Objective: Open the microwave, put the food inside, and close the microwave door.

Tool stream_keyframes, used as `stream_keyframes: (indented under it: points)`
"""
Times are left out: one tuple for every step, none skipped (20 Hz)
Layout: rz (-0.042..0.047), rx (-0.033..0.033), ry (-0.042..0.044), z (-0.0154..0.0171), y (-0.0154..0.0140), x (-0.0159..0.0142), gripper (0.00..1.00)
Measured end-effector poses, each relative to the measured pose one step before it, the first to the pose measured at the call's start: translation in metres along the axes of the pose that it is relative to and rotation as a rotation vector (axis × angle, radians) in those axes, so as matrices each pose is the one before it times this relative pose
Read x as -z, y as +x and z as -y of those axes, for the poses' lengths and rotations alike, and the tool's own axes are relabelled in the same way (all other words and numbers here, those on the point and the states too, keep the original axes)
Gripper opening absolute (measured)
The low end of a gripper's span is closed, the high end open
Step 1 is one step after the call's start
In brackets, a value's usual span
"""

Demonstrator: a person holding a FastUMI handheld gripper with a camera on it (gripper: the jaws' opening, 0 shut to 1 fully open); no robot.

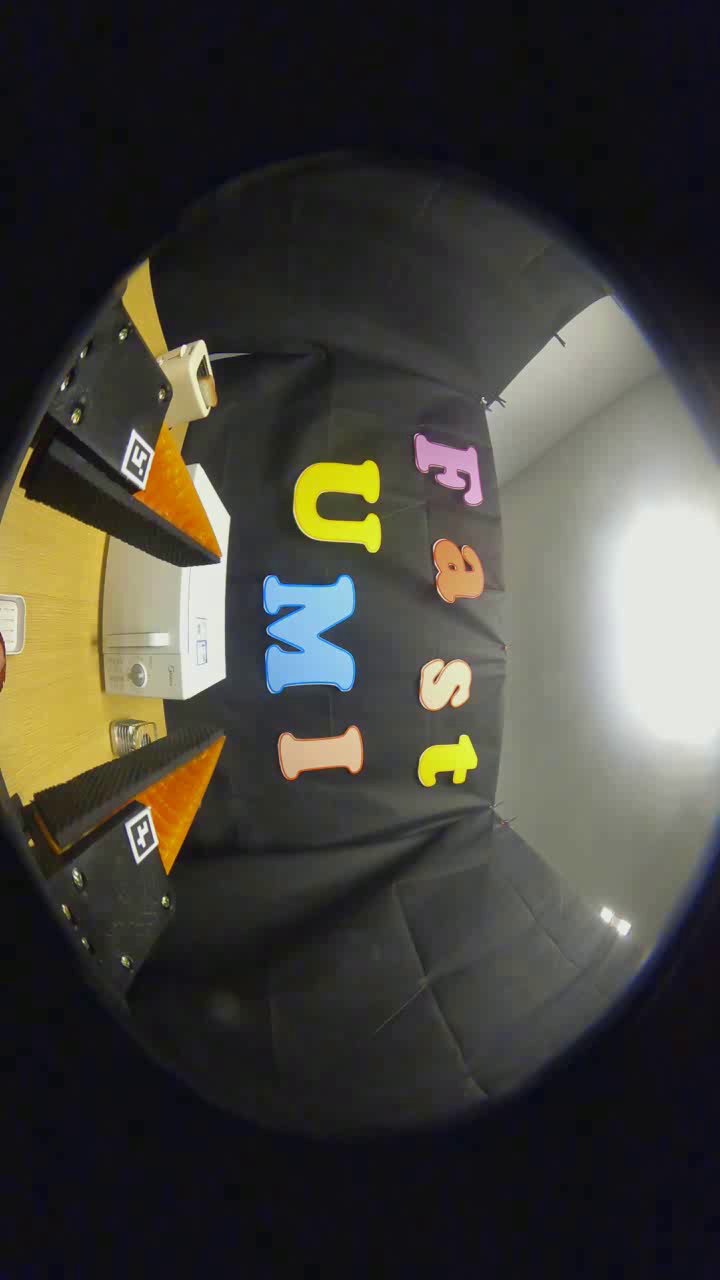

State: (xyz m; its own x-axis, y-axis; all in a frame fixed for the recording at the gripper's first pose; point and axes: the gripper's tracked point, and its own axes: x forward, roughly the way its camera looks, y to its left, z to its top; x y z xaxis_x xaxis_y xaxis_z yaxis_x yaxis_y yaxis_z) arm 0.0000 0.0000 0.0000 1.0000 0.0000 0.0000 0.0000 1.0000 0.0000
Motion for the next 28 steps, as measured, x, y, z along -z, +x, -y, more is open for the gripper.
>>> stream_keyframes:
  points:
    - [-0.00157,-0.00455,-0.0021,-0.00223,-0.00016,0.00181,0.99]
    - [-0.00295,-0.00456,-0.00688,-0.00187,0.00089,0.00156,0.99]
    - [-0.00082,-0.00359,-0.00802,-0.00193,-0.00049,0.00117,0.99]
    - [-0.00067,-0.00337,-0.0043,-0.00133,0.00037,0.00039,0.99]
    - [0.00381,-0.00532,0.00189,-0.00163,0.00029,-0.00161,0.99]
    - [0.00243,0.00086,0.00207,-0.00057,0.00074,-0.00119,0.99]
    - [-0.00078,0.00094,0.00216,0.00013,0.00054,0.00076,0.99]
    - [-0.00155,-0.00031,0.0016,-0.0005,0.00067,0.00018,0.99]
    - [-0.00136,0.00025,0.00019,0.00019,0.00073,0.00138,0.99]
    - [-0.00196,0.00232,-0.00227,0.00098,0.00029,-0.00006,0.99]
    - [0.0003,0.0018,-0.00255,0.00179,0.00046,0.00001,0.99]
    - [0.00058,0.00275,-0.00234,-0.00023,0.0007,-0.00068,0.99]
    - [-0.00049,0.00199,-0.00148,-0.00024,0.00061,0.00276,0.99]
    - [-0.00228,0.0001,-0.00128,0.00006,0.00106,0.00067,0.99]
    - [-0.00217,0.00094,-0.00168,0.00032,0.00125,0.00183,0.99]
    - [-0.00211,0.00003,-0.0018,0.00053,0.00155,0.00127,0.99]
    - [-0.00269,-0.00105,-0.00227,0.00036,0.00261,0.00139,0.99]
    - [-0.00184,-0.00099,-0.00402,0.00069,0.00327,0.00171,0.99]
    - [0.00038,0.00079,-0.00589,0.0022,0.00362,0.00106,0.99]
    - [0.00112,0.00065,-0.00591,0.00188,0.00435,0.00079,0.99]
    - [0.001,-0.00375,-0.00116,0.00109,0.00473,0.00183,0.99]
    - [0.00221,-0.009,0.00367,-0.00056,0.00534,-0.0004,0.99]
    - [0.00061,-0.0036,-0.00033,0.00208,0.00471,0.00305,0.99]
    - [0.00151,-0.00079,-0.00119,0.00256,0.00649,0.00107,0.99]
    - [0.00232,0.00262,-0.00115,0.00422,0.00609,0.00134,0.99]
    - [-0.00282,0.00214,0.00066,0.0041,0.00784,0.00312,0.99]
    - [-0.00666,0.00136,0.00299,0.00257,0.00967,0.00495,0.99]
    - [-0.00596,0.00058,0.00534,0.00215,0.00891,0.00397,0.99]
